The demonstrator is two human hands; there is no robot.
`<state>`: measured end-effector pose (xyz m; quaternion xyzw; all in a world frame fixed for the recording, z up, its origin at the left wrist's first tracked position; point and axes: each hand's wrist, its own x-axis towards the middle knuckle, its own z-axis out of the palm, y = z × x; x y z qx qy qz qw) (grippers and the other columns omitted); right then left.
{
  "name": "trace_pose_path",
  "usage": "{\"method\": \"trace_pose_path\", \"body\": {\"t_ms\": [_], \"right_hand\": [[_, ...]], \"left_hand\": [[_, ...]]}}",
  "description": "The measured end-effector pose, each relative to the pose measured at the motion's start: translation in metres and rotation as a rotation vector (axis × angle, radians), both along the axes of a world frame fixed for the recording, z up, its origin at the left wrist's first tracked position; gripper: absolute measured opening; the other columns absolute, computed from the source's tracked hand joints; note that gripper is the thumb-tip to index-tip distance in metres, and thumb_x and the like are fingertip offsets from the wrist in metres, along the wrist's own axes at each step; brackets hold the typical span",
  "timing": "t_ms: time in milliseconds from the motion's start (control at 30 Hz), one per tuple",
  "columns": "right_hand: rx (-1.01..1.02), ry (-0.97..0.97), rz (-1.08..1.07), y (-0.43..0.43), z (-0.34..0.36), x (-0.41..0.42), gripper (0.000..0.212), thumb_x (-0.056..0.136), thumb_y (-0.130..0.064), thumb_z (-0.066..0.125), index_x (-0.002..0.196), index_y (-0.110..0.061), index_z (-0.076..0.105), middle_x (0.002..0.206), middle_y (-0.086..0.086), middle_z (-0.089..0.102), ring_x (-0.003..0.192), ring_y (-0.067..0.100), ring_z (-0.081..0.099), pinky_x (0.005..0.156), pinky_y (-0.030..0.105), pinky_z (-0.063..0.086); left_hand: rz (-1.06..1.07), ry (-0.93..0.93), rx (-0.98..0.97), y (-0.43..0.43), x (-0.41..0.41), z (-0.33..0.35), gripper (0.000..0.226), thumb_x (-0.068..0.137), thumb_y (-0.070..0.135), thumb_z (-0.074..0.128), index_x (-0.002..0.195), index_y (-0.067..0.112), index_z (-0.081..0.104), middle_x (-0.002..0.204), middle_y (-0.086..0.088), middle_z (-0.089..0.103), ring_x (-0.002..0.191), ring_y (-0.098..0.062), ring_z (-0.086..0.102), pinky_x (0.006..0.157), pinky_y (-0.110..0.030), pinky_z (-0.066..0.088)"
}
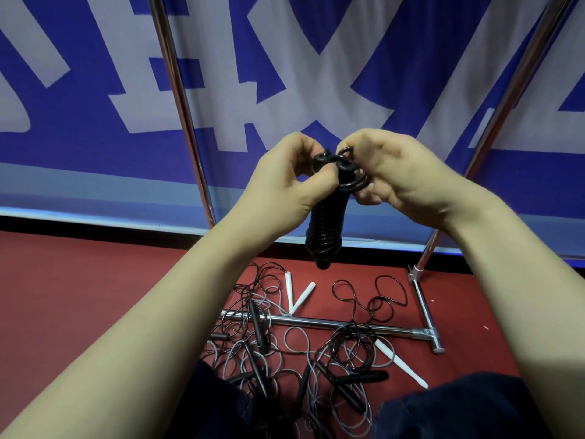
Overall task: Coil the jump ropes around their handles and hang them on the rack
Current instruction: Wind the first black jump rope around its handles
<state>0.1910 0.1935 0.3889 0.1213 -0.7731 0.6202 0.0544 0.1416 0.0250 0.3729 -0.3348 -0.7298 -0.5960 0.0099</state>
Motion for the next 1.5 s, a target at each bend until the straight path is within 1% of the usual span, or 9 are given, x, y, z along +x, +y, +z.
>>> {"method": "trace_pose_path", "body": {"t_ms": [100, 233, 400, 700, 967, 1067, 1333, 1433, 1500], "right_hand": [[0.067, 0.012, -0.011, 0.001, -0.003, 0.000, 0.032, 0.072, -0.030, 0.082, 0.087, -0.014, 0.059, 0.071, 0.001, 0.045, 0.063, 0.020, 0.035, 0.050, 0.023, 0.028], [0.050, 0.056, -0.052, -0.003, -0.004, 0.003, 0.021, 0.078, -0.029, 0.068, 0.088, -0.013, 0.059, 0.068, -0.001, 0.048, 0.055, 0.017, 0.039, 0.049, 0.025, 0.032], [-0.015, 0.122, -0.163, -0.011, -0.007, 0.002, 0.015, 0.084, -0.025, 0.065, 0.084, -0.011, 0.060, 0.063, -0.001, 0.050, 0.048, 0.013, 0.040, 0.043, 0.023, 0.031], [-0.047, 0.160, -0.261, -0.012, -0.017, -0.007, 0.013, 0.092, -0.007, 0.063, 0.080, -0.012, 0.063, 0.058, -0.005, 0.055, 0.044, 0.013, 0.047, 0.042, 0.023, 0.035], [-0.407, 0.188, -0.311, -0.014, -0.005, -0.013, 0.009, 0.083, -0.016, 0.071, 0.079, -0.011, 0.064, 0.071, 0.003, 0.065, 0.059, 0.017, 0.052, 0.051, 0.022, 0.041], [-0.402, 0.157, -0.209, -0.013, -0.001, -0.013, 0.012, 0.074, -0.022, 0.071, 0.083, -0.012, 0.070, 0.074, 0.003, 0.069, 0.064, 0.017, 0.056, 0.054, 0.025, 0.041], [-0.499, 0.040, -0.069, -0.006, -0.006, -0.015, 0.027, 0.078, -0.029, 0.060, 0.092, -0.010, 0.072, 0.076, 0.002, 0.070, 0.063, 0.012, 0.057, 0.045, 0.018, 0.038], [-0.498, 0.042, -0.108, -0.002, -0.009, -0.023, 0.029, 0.075, -0.032, 0.067, 0.092, -0.011, 0.077, 0.080, 0.000, 0.067, 0.066, 0.009, 0.049, 0.065, 0.022, 0.036], [-0.553, 0.044, -0.221, 0.003, -0.009, -0.026, 0.029, 0.078, -0.029, 0.068, 0.098, -0.009, 0.074, 0.080, -0.001, 0.064, 0.061, 0.006, 0.046, 0.061, 0.020, 0.036]], "left_hand": [[-0.067, -0.044, -0.022, -0.004, 0.000, 0.002, 0.015, 0.083, 0.018, 0.072, 0.086, 0.017, 0.057, 0.085, -0.011, 0.069, 0.083, -0.025, 0.069, 0.083, -0.041, 0.056], [-0.087, -0.135, 0.042, -0.007, 0.001, 0.003, 0.009, 0.090, 0.005, 0.067, 0.086, 0.011, 0.061, 0.075, 0.002, 0.068, 0.077, -0.012, 0.067, 0.083, -0.042, 0.058], [0.052, -0.120, 0.103, 0.001, 0.005, 0.002, 0.010, 0.087, 0.012, 0.071, 0.083, 0.013, 0.062, 0.072, -0.003, 0.068, 0.078, -0.025, 0.071, 0.080, -0.049, 0.058], [0.129, 0.056, 0.047, 0.002, 0.000, -0.009, 0.009, 0.079, 0.025, 0.067, 0.080, 0.024, 0.058, 0.082, 0.000, 0.068, 0.084, -0.020, 0.069, 0.077, -0.033, 0.056], [-0.037, -0.032, 0.193, 0.009, 0.000, -0.006, 0.034, 0.100, 0.031, 0.052, 0.132, 0.024, 0.043, 0.112, 0.005, 0.062, 0.095, 0.007, 0.061, 0.085, -0.012, 0.046], [-0.146, -0.043, 0.022, 0.004, -0.009, -0.004, 0.039, 0.091, 0.047, 0.061, 0.122, 0.024, 0.059, 0.112, -0.004, 0.070, 0.104, -0.012, 0.067, 0.096, -0.033, 0.052], [-0.496, -0.412, 0.097, 0.001, -0.003, 0.001, 0.026, 0.088, 0.025, 0.061, 0.108, 0.009, 0.060, 0.093, -0.022, 0.069, 0.070, -0.039, 0.067, 0.064, -0.042, 0.057], [-0.394, -0.435, 0.139, 0.004, -0.001, 0.006, 0.009, 0.089, 0.018, 0.065, 0.090, 0.010, 0.061, 0.074, -0.021, 0.067, 0.059, -0.033, 0.066, 0.055, -0.036, 0.055], [-0.243, -0.376, 0.153, 0.006, -0.004, 0.003, 0.009, 0.087, 0.013, 0.070, 0.089, 0.010, 0.061, 0.070, -0.017, 0.064, 0.060, -0.032, 0.064, 0.054, -0.040, 0.056]]}}
